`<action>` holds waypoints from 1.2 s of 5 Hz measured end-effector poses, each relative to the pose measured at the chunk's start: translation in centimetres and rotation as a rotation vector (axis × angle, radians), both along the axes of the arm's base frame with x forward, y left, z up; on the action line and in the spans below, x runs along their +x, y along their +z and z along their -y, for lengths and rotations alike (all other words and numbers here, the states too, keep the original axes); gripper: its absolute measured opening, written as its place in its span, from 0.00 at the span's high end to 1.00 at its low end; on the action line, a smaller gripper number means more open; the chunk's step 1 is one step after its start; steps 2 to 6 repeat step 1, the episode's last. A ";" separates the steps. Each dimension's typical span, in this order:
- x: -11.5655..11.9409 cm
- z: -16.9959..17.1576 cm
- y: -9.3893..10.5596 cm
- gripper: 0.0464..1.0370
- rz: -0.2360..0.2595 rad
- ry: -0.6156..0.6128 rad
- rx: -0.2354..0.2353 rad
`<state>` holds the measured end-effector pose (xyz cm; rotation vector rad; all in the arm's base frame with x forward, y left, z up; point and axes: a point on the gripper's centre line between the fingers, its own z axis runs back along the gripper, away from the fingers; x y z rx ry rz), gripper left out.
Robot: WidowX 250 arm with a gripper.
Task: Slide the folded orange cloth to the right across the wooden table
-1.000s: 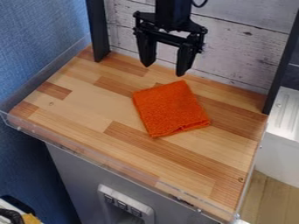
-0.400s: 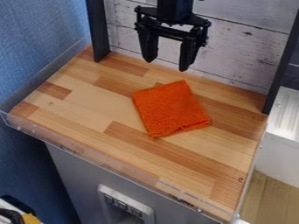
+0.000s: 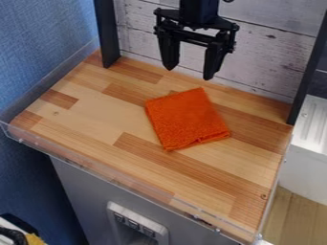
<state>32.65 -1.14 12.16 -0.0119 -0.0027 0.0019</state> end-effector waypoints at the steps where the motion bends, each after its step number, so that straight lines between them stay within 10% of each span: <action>1: 0.0 0.4 0.0 0.04 0.001 -0.003 0.001; 6: 0.0 0.4 0.0 0.04 0.001 -0.003 0.001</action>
